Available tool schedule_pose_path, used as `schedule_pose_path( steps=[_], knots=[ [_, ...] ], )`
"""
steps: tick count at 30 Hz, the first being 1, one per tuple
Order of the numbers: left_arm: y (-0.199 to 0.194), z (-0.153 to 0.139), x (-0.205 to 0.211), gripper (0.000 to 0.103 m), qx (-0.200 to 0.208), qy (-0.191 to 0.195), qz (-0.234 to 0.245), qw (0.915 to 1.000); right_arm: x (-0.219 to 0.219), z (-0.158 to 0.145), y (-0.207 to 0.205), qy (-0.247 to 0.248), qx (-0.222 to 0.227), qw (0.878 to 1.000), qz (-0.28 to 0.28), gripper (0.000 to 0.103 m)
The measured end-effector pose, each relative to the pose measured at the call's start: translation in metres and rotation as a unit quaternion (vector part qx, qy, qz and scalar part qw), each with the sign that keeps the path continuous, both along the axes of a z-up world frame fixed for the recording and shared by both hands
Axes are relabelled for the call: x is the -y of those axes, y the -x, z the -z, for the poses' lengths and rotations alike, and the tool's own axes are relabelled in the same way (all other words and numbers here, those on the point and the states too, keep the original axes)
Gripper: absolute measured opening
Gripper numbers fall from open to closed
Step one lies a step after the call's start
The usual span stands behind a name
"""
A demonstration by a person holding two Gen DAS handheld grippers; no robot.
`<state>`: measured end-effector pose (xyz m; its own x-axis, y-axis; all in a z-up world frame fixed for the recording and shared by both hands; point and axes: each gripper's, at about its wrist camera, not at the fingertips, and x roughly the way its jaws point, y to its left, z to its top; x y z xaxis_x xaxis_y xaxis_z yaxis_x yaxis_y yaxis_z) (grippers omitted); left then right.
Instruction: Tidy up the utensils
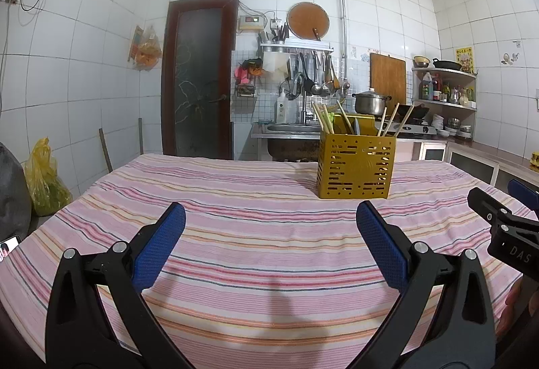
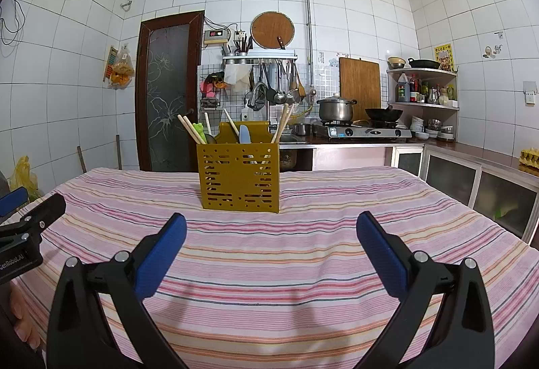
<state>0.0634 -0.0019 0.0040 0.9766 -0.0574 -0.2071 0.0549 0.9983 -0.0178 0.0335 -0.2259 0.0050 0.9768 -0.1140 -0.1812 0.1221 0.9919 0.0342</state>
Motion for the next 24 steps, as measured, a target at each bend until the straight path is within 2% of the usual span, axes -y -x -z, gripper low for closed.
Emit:
schedule_pose_path(
  steps=[24],
  knots=[
    [0.0008, 0.0002, -0.0007, 0.098, 0.004, -0.001, 0.000, 1.0000, 0.0032, -0.0002, 0.0016, 0.001, 0.001, 1.000, 0.001, 0.099]
  ],
)
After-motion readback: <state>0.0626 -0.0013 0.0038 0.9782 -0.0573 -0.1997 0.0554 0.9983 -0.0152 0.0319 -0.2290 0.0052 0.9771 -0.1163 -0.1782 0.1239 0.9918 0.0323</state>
